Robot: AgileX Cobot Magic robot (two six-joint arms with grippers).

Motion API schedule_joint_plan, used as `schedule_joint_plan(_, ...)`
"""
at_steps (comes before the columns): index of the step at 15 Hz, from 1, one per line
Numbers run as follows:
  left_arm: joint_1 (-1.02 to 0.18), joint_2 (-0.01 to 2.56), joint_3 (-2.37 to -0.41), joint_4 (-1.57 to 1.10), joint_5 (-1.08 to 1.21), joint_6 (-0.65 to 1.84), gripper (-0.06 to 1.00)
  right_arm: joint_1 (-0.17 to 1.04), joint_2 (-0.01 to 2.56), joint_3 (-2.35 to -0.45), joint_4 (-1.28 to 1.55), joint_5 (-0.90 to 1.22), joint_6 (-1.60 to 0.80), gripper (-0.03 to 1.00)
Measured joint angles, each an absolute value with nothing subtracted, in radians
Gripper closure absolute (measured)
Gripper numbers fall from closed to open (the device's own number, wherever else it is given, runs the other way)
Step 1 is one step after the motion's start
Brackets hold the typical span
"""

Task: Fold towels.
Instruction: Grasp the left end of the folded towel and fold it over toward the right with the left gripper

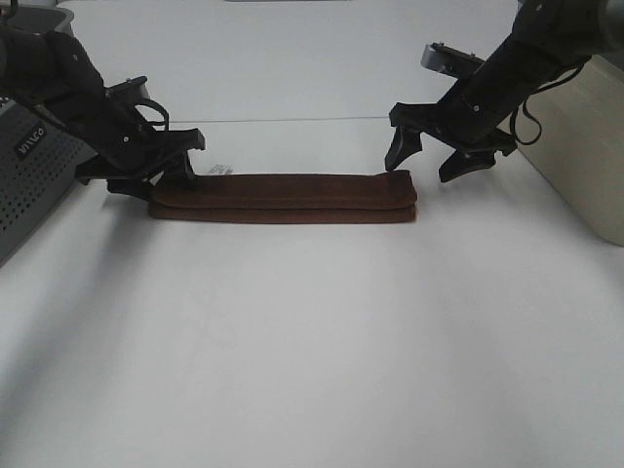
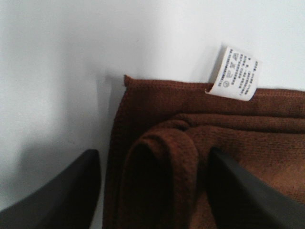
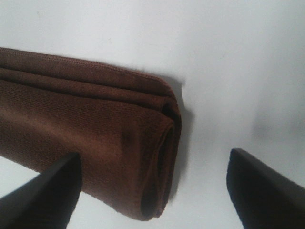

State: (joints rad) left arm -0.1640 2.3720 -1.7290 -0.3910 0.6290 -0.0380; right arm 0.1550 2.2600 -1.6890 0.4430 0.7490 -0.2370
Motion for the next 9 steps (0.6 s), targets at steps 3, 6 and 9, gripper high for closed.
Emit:
schedule_joint_plan(3,-0.164,2.375,-1.729,-0.403,0.629,-0.038,0.81,0.155,2.260,-1.689,0.443,0.749,-0.237,0.18)
schedule_joint_plan(6,-0.162,2.354,-1.741,-0.343,0.674,-0.049,0.89,0.155,2.260,-1.689,0.442,0.764,-0.237,0.18)
schedule_joint_plan(9,-0.151,2.266,-1.896,-0.119,0.903,-0.166,0.89,0.155,2.260,-1.689,0.447,0.796,-0.237,0.18)
